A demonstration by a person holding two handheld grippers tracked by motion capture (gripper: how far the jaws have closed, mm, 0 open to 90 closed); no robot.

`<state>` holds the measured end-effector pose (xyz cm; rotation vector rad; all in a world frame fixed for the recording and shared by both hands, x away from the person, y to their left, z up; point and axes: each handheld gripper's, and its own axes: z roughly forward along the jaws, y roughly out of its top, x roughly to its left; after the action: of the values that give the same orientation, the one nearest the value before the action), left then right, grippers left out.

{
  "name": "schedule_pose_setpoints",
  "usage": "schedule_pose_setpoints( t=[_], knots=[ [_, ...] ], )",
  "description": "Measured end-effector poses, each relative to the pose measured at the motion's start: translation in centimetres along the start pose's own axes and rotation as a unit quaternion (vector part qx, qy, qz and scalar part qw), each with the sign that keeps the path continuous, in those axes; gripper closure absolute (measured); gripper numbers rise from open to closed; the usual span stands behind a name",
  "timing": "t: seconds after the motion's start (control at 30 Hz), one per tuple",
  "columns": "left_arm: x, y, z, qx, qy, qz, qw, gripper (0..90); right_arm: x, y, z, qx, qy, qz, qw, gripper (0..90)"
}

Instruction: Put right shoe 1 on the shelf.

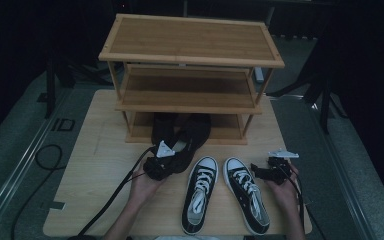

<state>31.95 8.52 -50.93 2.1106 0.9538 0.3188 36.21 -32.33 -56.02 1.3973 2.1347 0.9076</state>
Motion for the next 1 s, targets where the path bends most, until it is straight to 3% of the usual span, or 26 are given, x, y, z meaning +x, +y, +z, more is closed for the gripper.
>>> schedule_pose_setpoints(
  t=[0.1,0.2,0.3,0.47,0.53,0.63,0.8,0.87,1.0],
  knots=[
    [-0.7,-0.2,0.0,0.011,-0.003,0.016,0.9998,89.8,0.0,0.0,0.0,0.0,0.0,0.0,1.0,14.9],
    [-1.6,-0.7,0.6,0.041,0.002,0.037,0.9985,89.7,0.0,0.0,0.0,0.0,0.0,0.0,1.0,14.9],
    [-1.8,-1.0,1.3,0.049,-0.001,0.035,0.9982,89.7,0.0,0.0,0.0,0.0,0.0,0.0,1.0,14.9],
    [-1.1,-1.2,2.8,0.048,0.007,0.018,0.9986,89.8,0.0,0.0,0.0,0.0,0.0,0.0,1.0,14.9],
    [-0.9,-1.2,3.0,0.046,0.004,0.017,0.9988,90.0,0.0,0.0,0.0,0.0,0.0,0.0,1.0,14.9],
    [-1.0,-1.1,3.2,0.044,0.017,0.026,0.9985,90.0,0.0,0.0,0.0,0.0,0.0,0.0,1.0,14.8],
    [-0.4,-0.8,3.3,0.032,0.03,0.021,0.9988,90.0,0.0,0.0,0.0,0.0,0.0,0.0,1.0,14.9],
    [-0.2,-0.3,3.3,0.018,0.024,0.016,0.9994,90.0,0.0,0.0,0.0,0.0,0.0,-0.001,1.0,14.9],
    [0.0,0.0,3.6,0.017,0.018,0.02,0.9995,90.0,0.0,0.0,0.0,0.0,0.0,0.0,1.0,14.9]
  ],
)
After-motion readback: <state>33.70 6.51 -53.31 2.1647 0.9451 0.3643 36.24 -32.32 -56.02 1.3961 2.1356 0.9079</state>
